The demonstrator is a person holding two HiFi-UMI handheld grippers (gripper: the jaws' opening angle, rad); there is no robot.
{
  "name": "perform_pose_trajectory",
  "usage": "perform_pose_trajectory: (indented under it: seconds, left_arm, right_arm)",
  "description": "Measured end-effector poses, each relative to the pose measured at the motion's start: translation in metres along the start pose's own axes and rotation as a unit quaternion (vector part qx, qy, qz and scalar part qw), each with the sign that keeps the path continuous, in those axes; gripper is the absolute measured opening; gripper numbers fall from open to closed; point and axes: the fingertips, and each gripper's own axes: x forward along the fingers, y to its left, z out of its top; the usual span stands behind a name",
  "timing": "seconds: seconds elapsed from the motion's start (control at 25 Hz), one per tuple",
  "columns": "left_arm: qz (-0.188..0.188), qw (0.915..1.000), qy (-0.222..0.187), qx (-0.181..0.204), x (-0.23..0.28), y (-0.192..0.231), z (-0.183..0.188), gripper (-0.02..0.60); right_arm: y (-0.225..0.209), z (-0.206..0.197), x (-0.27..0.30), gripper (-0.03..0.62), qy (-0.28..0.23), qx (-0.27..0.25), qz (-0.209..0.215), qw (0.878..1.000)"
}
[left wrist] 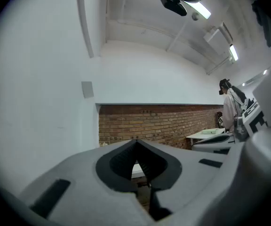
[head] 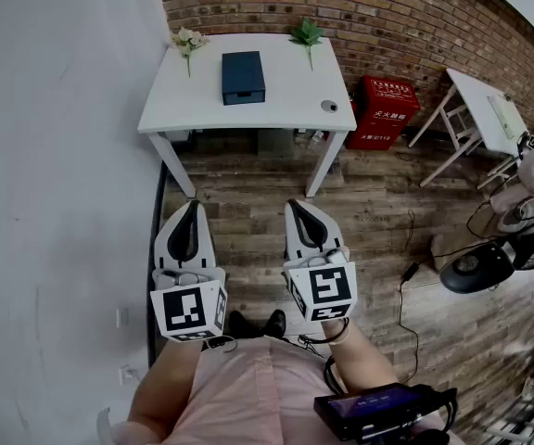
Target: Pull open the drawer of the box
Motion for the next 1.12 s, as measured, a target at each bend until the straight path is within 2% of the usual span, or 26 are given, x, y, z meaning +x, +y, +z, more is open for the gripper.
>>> perform_pose_trajectory:
  seconds: [0.36, 0.52, 0.56, 0.6, 0.64, 0.88, 1.12]
  left_arm:
    - [0.002, 1.0, 0.008, 0.005, 0.002, -0.013, -0.009, 0.006]
    - [0.031, 0.9993, 0.021, 0.003, 0.007, -0.011, -0.017, 0.008]
    - [0.041, 0.9988, 0.026, 0.0, 0.008, -0.009, -0.019, 0.009]
    - [0.047, 0.9985, 0.029, -0.003, 0.009, -0.008, -0.02, 0.045]
    - [0.05, 0.9983, 0.029, -0.006, 0.011, -0.008, -0.021, 0.086]
    - [0.054, 0.9981, 0.029, -0.003, 0.02, -0.004, -0.023, 0.087]
    - [0.056, 0.9979, 0.031, -0.014, 0.053, 0.025, -0.037, 0.106]
  right_arm:
    - [-0.009, -0.01, 0.003, 0.003, 0.003, 0.008, 0.012, 1.0]
    - [-0.018, -0.012, 0.007, 0.005, -0.014, 0.024, 0.015, 1.0]
    - [-0.018, -0.012, 0.009, 0.021, -0.016, 0.028, 0.025, 0.999]
    - [-0.017, -0.013, 0.011, 0.151, -0.014, 0.031, 0.038, 0.999]
    - [-0.017, -0.014, 0.014, 0.172, -0.012, 0.031, 0.048, 0.998]
    - [-0.019, -0.019, 0.034, 0.164, -0.003, 0.019, 0.054, 0.998]
    - [-0.02, -0.023, 0.077, 0.167, 0.005, 0.008, 0.056, 0.998]
